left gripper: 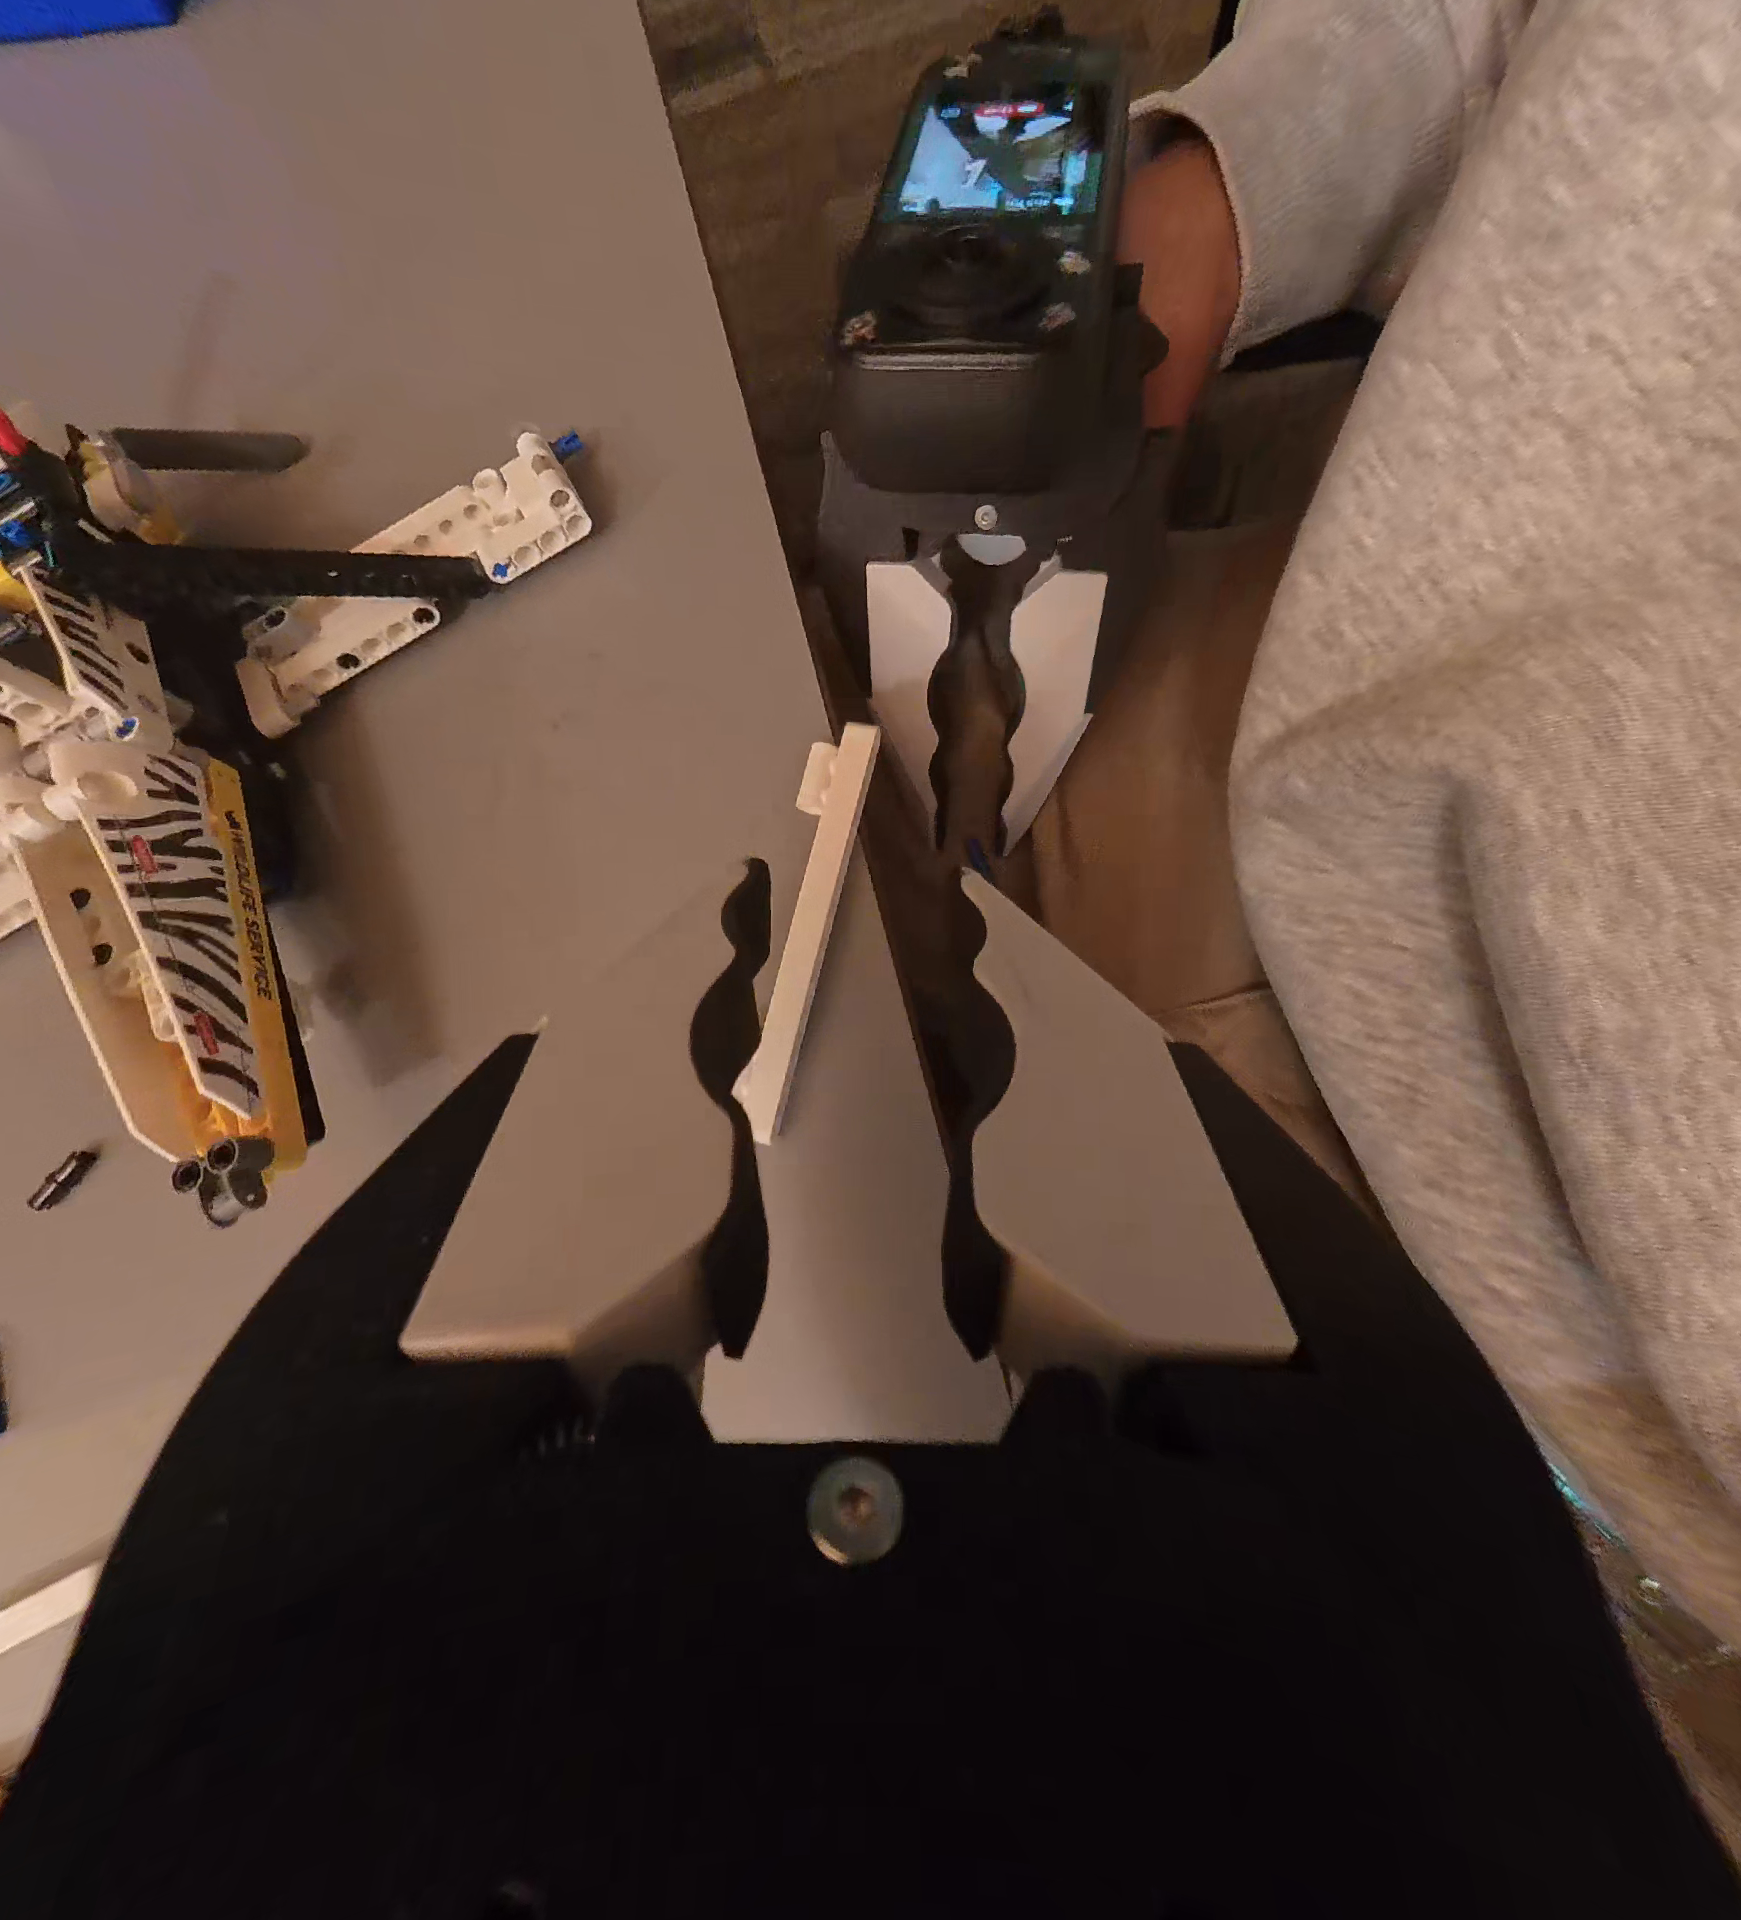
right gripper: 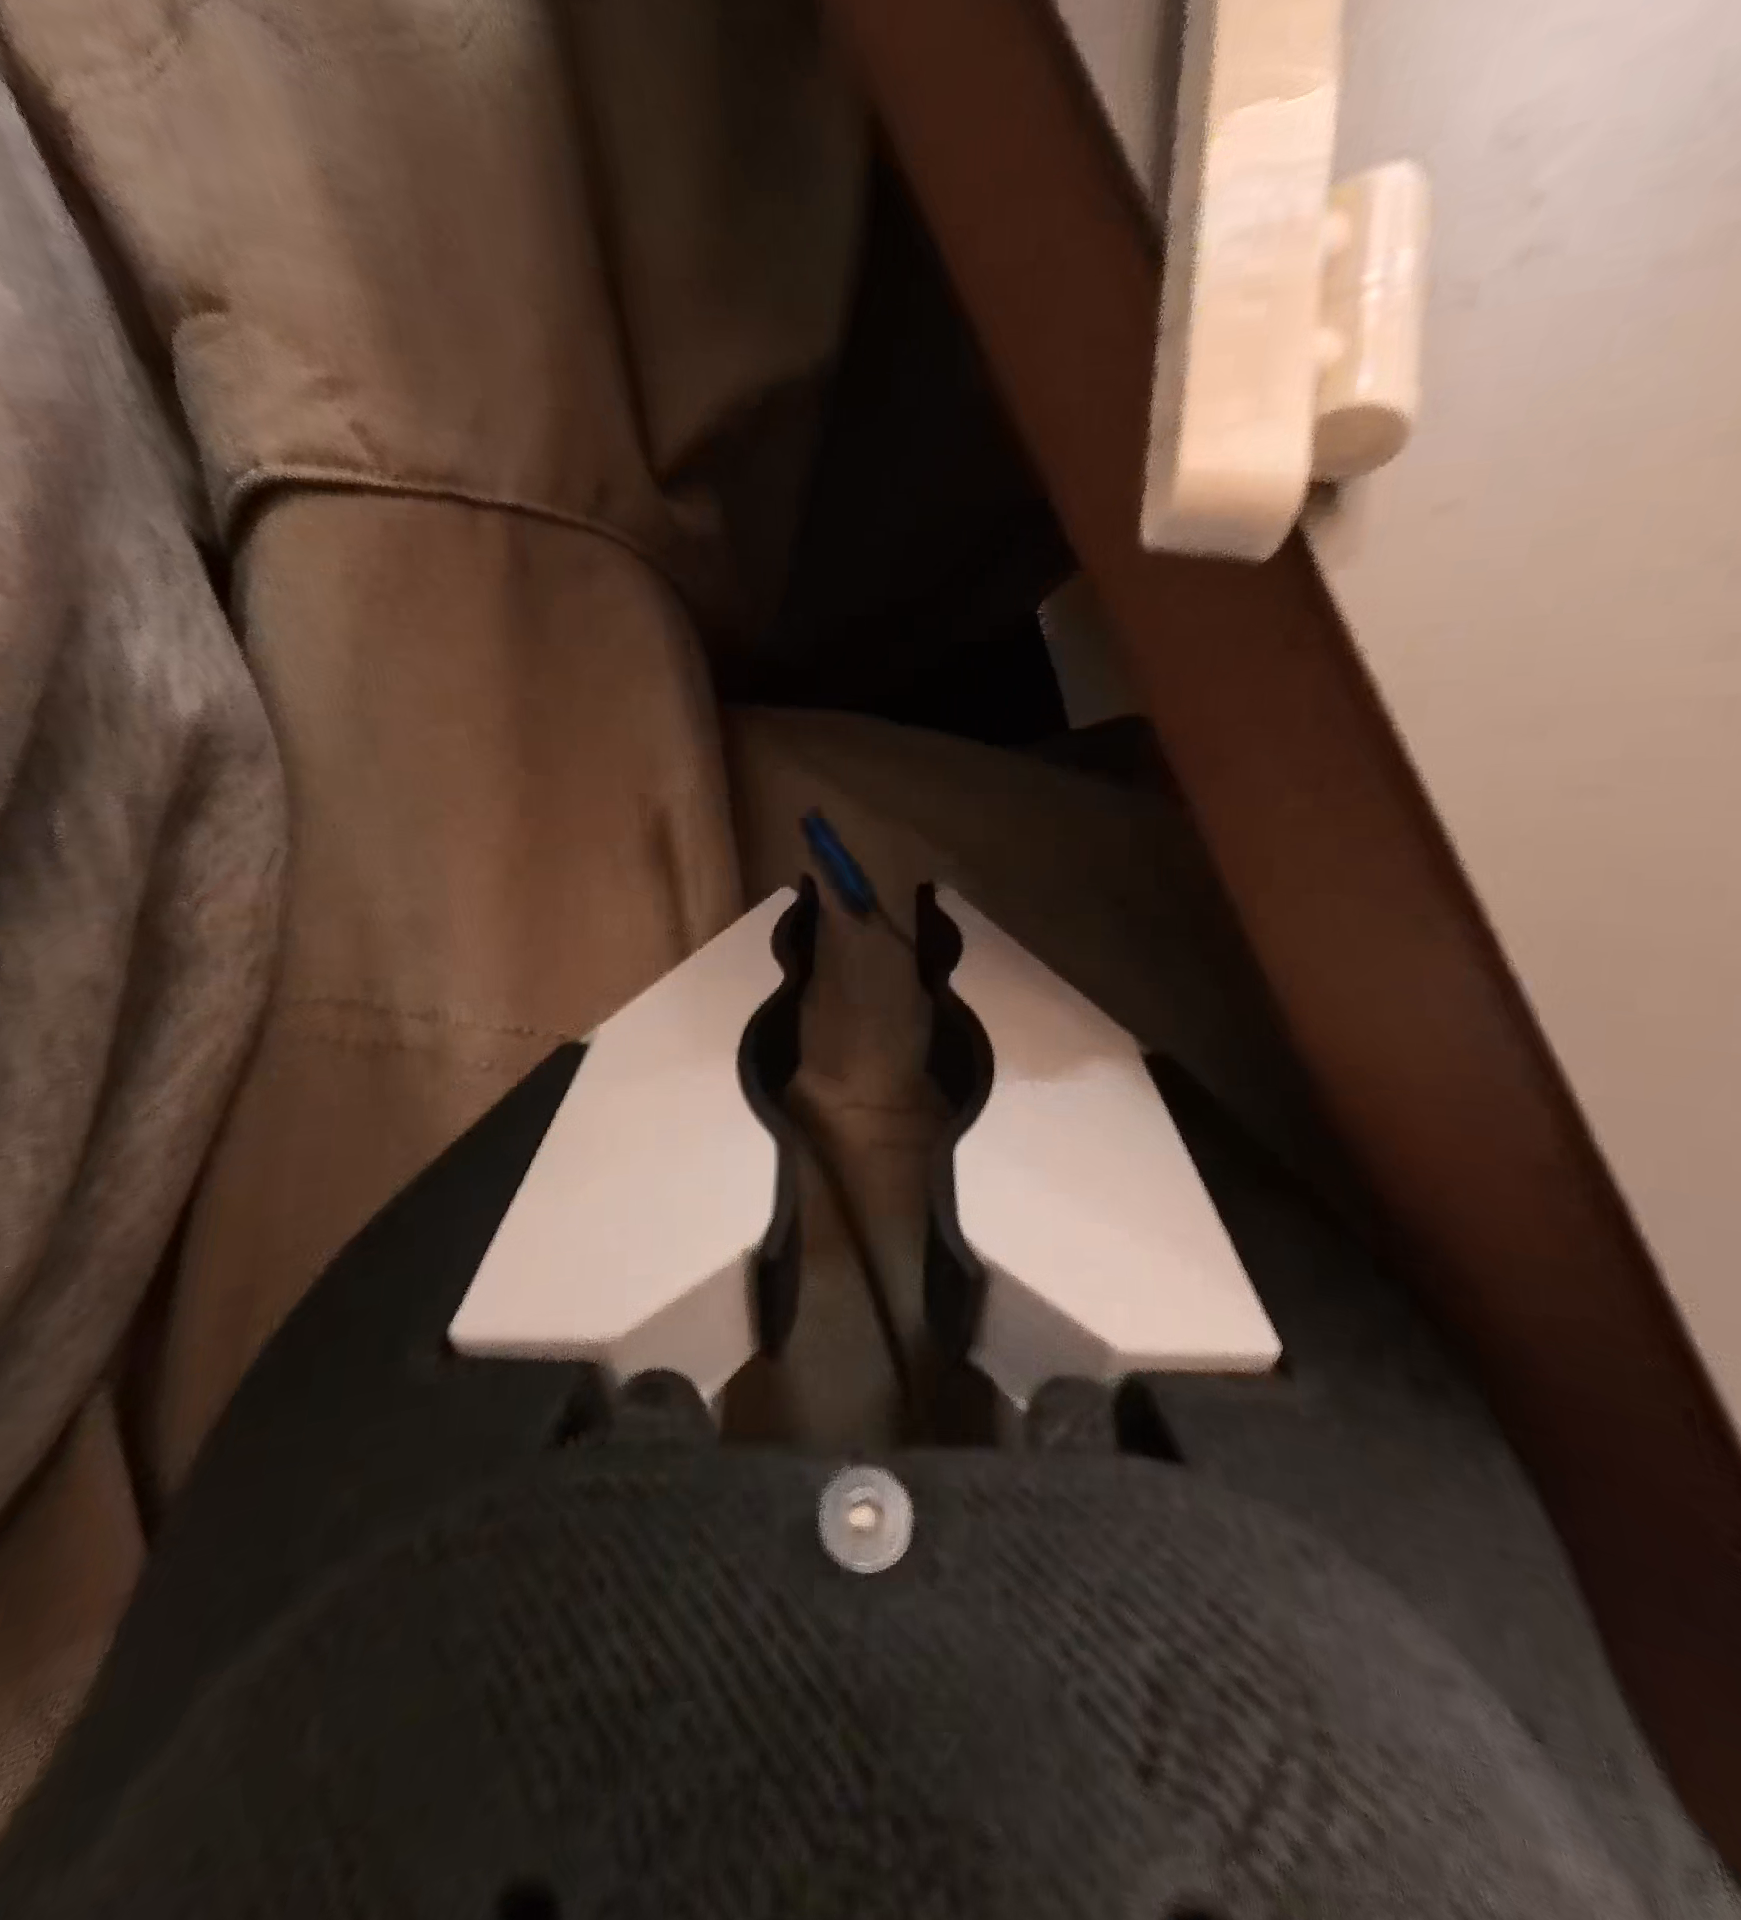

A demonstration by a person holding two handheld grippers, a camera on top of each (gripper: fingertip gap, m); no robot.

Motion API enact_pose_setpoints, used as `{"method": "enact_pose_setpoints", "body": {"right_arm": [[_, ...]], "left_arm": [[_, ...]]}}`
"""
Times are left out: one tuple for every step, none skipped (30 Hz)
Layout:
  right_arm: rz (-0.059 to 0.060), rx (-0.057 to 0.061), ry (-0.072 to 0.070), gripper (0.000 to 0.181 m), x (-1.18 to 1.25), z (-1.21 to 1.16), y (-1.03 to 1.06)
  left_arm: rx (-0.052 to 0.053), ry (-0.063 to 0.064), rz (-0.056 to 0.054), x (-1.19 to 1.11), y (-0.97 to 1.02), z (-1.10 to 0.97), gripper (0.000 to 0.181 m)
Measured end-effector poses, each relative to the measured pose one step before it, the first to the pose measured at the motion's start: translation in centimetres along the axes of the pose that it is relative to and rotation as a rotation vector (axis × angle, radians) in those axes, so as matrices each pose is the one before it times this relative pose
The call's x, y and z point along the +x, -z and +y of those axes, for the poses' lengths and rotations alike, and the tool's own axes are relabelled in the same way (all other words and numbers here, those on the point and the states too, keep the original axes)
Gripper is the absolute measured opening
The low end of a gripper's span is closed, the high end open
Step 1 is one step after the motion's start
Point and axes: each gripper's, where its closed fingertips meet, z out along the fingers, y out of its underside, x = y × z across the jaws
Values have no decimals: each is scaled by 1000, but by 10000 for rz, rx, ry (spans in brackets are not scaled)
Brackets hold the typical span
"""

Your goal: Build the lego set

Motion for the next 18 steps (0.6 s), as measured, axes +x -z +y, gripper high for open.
{"method": "enact_pose_setpoints", "body": {"right_arm": [[-75, 4, 53, 19, -84, 93, 10], [-85, 42, 13, 19, -77, 27, 13], [-80, 23, 5, 19, -46, 9, -8], [-63, 16, -2, 19, -4, -14, -40], [-56, -20, 3, 19, -6, -29, -79], [-46, -57, 87, 19, -28, -1, -101], [11, -46, 186, 19, -14, -59, -56], [28, -35, 176, 18, 31, -78, -37], [-3, -14, 93, 18, 14, -99, -30], [-46, 27, 30, 18, -10, -99, -28], [-59, 66, 10, 17, -33, -119, -3], [-46, 104, 17, 17, -29, -165, 27], [-91, 129, 29, 16, -128, -231, 63], [-119, 118, 20, 15, -168, -236, 81], [-124, 106, 21, 15, -170, -253, 62], [-129, 95, 43, 14, -188, -232, 33], [-139, 53, 71, 14, -215, -181, -26], [-121, -12, 101, 14, -203, -83, -98]], "left_arm": [[9, 37, -25, -65, 49, 82, 32], [0, 13, -15, -17, 18, 61, 33], [2, 2, -5, 14, -1, 51, 33], [4, 1, 0, 24, -19, 45, 33], [14, 6, 3, 13, -39, 50, 32], [26, 21, 7, 11, -64, 35, 32], [38, 44, 16, 16, -65, 15, 32], [60, 67, 35, 75, -56, -24, 31], [82, 80, 59, 141, -38, -84, 31], [92, 91, 73, 211, -2, -120, 31], [88, 85, 73, 268, 12, -99, 31], [82, 69, 57, 274, 36, -62, 31], [69, 65, 36, 243, 31, -28, 30], [39, 74, 21, 190, 18, 42, 29], [13, 90, 26, 154, 16, 66, 29], [7, 95, 43, 175, 20, 61, 29], [22, 86, 34, 156, 19, 9, 29], [40, 68, 22, 151, 34, -19, 29]]}}
